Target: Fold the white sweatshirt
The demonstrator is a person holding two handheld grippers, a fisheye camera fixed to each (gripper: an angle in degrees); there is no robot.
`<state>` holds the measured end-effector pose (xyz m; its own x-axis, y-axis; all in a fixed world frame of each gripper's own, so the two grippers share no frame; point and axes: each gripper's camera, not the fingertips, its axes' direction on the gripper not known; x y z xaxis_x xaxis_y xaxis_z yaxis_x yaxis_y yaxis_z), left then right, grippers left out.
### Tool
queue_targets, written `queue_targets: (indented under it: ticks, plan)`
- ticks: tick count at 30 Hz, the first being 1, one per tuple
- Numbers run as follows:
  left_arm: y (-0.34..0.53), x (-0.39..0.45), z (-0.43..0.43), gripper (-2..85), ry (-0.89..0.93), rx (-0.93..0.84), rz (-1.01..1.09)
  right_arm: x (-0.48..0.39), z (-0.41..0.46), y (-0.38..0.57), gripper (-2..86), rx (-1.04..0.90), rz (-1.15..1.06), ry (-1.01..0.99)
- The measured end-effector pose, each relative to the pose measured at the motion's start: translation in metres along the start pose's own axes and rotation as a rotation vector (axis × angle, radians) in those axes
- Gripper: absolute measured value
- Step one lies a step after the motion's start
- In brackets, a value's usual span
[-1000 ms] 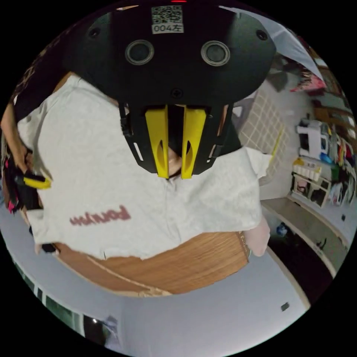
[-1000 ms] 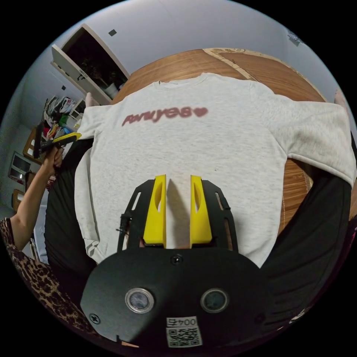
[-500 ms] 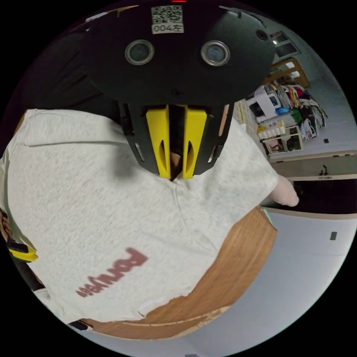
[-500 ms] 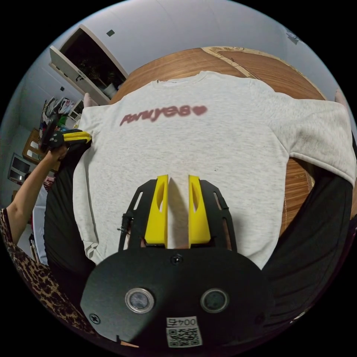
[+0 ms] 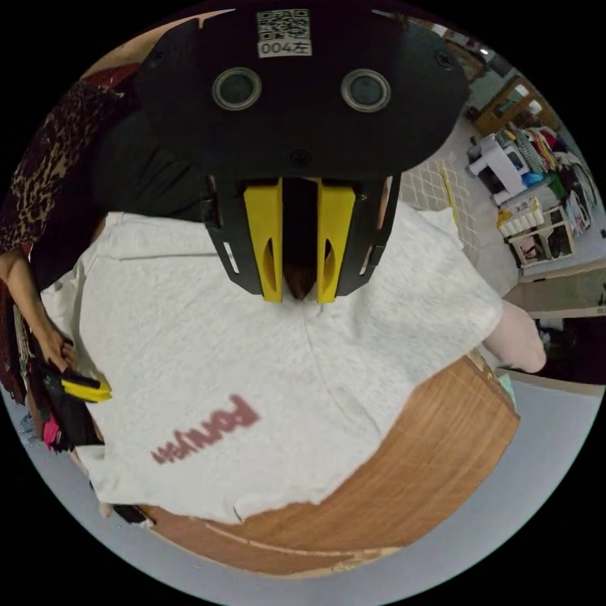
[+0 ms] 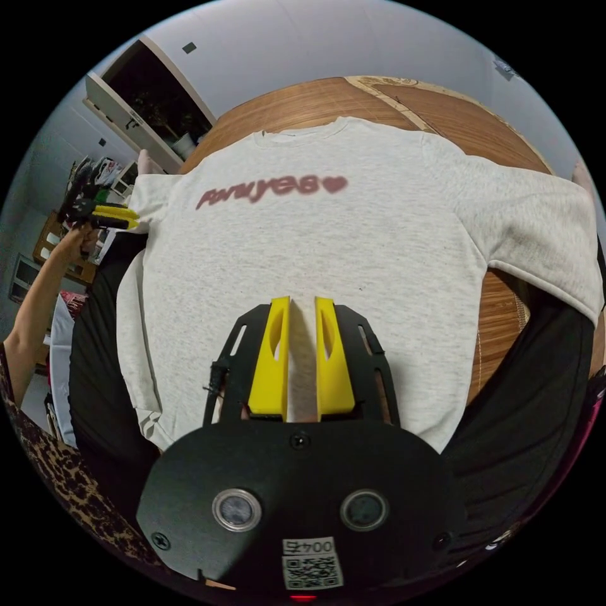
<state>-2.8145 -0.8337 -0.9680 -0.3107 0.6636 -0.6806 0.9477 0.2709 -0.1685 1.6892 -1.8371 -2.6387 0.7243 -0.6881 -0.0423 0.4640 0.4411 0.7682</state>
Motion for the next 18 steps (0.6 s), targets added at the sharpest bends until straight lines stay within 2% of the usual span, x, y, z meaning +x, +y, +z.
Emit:
queue_targets:
  ticks: [3, 6, 9, 12, 14, 18]
  plan:
    - [-0.013, 0.005, 0.011, 7.8, 0.004, 0.066, -0.093, 0.000, 0.003, 0.001, 6.9, -0.004, 0.002, 0.000]
    - [-0.025, 0.008, 0.063, 8.1, -0.080, -0.074, -0.164, -0.002, 0.005, 0.004, 6.7, 0.001, 0.000, 0.004]
    - [-0.020, 0.006, 0.058, 8.5, -0.066, -0.057, -0.190, -0.003, 0.008, 0.007, 6.7, 0.005, 0.001, 0.000]
    - [-0.010, 0.013, 0.021, 8.3, -0.063, 0.078, -0.176, -0.004, 0.011, 0.007, 6.7, 0.000, 0.009, -0.010]
    - [-0.009, 0.014, -0.005, 8.1, -0.066, 0.234, -0.184, -0.005, 0.013, 0.008, 6.7, -0.006, 0.013, -0.011]
    - [-0.031, 0.006, 0.005, 8.7, -0.045, 0.263, -0.227, -0.008, 0.017, 0.010, 6.6, -0.005, 0.015, -0.011]
